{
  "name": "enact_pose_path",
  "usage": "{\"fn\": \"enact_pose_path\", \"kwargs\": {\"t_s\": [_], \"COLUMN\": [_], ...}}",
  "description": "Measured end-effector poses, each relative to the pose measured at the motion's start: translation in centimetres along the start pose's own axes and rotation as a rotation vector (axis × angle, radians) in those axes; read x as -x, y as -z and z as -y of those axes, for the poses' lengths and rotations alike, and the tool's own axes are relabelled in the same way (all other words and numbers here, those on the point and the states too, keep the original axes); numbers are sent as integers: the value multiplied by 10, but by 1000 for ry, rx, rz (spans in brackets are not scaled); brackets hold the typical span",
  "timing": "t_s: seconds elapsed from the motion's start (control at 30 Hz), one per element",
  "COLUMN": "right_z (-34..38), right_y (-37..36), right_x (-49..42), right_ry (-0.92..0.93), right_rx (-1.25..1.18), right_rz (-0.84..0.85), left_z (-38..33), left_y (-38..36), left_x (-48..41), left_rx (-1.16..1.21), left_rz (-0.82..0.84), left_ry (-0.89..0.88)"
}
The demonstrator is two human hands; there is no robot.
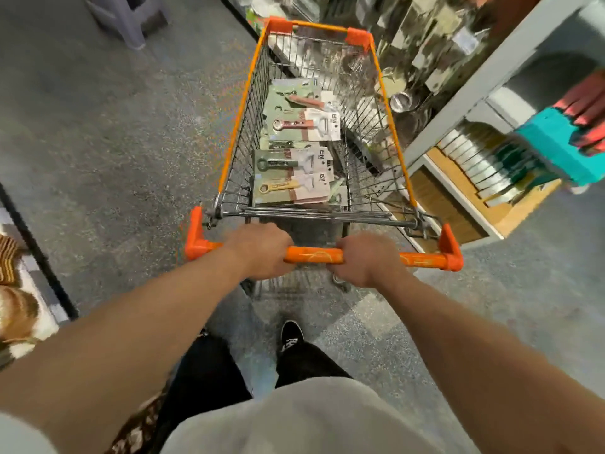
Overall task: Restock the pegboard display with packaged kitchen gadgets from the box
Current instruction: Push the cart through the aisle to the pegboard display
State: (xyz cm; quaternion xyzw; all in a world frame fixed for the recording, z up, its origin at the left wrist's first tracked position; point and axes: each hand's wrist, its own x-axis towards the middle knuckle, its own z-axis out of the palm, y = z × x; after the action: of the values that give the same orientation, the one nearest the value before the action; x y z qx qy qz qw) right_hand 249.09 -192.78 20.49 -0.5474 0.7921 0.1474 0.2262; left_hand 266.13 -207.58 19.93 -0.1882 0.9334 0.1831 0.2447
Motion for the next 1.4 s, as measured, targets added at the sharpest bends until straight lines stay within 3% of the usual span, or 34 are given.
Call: {"fn": "enact_pose_path", "kwargs": {"t_s": [0.37,0.57,0.87,0.97,1.4], "right_z": [111,181,218,221,224], "right_y": [27,32,22,13,-2], "right_x": [-41,-50,-47,-41,-5], "right_ry": [-395,-473,-608,-655,-673], "right_rx": [-119,-270,-371,-416,-420], "right_rz": [48,88,-13,-27,-76], "left_z": [130,186,194,190,156], "left_y": [46,66,76,71,67], "left_x": [-21,-17,-18,-20,-13], "left_rx": [-168,-329,-449,-479,-522], "left_rz": [113,282,351,298,353], "left_ry": [-337,-299,-277,-305,-334]}}
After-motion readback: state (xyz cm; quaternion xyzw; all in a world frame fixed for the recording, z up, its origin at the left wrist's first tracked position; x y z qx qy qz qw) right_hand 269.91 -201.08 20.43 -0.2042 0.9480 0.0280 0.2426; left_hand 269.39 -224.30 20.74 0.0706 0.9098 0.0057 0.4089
